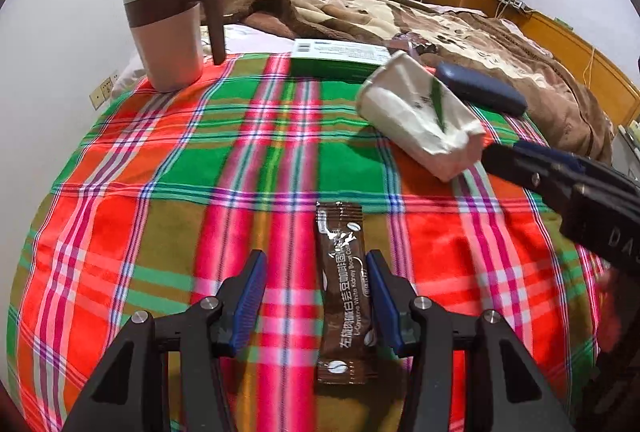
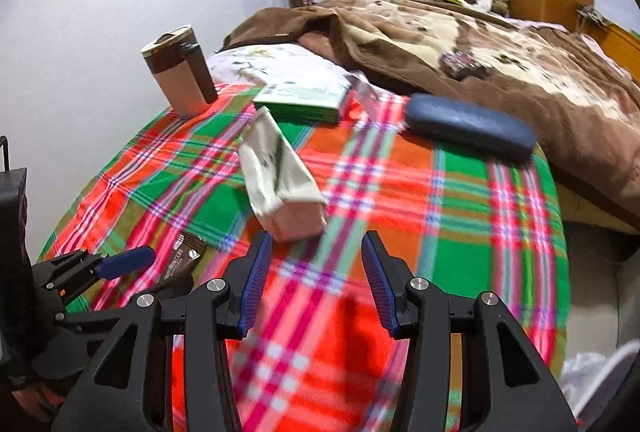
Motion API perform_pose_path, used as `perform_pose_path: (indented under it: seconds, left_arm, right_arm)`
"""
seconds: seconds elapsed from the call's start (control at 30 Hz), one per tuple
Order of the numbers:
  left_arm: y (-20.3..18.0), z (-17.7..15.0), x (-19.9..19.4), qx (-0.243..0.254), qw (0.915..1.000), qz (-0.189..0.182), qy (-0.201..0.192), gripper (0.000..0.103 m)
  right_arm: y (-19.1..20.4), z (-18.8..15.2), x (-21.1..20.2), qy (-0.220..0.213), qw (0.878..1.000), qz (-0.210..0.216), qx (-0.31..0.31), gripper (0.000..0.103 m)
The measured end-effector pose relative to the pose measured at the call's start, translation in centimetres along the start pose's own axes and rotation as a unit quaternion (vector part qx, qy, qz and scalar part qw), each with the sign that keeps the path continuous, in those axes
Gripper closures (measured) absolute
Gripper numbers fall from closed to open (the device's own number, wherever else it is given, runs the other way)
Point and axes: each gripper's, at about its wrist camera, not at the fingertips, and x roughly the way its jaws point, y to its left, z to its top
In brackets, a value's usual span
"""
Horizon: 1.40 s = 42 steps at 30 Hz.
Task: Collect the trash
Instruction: 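Grasp the brown snack wrapper with the left tool while the right tool grasps the white paper bag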
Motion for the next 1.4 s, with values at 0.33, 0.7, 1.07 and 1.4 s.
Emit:
perform_pose_path:
  seconds: [0.33, 0.7, 1.07, 1.4]
  left_arm:
    - [1.2, -0.1, -0.1, -0.02, 0.9996, -0.017, -0.009, 0.052]
    - [1.5, -0.2, -0.2, -0.027, 0.9993, -0.02, -0.013, 0.057]
    - [1.7, -0.3, -0.2, -0.029, 0.9994, -0.016, -0.014, 0.075]
    - [1.2, -0.4, -0.5, -0.028, 0.9991, -0.031, -0.011, 0.08]
  right_arm:
    - [1.0, 2.2, 2.7, -0.002, 1.0, 0.027, -0.012, 0.038]
    - [2.1, 1.3, 4.1, 0.028, 0.999, 0.008, -0.035, 0.039]
    - [2.1, 0.9, 3.5, 0.022, 0.999, 0.002, -0.025, 0.069]
    - [1.2, 0.0, 2.5, 0.016, 1.0, 0.004, 0.003, 0.07]
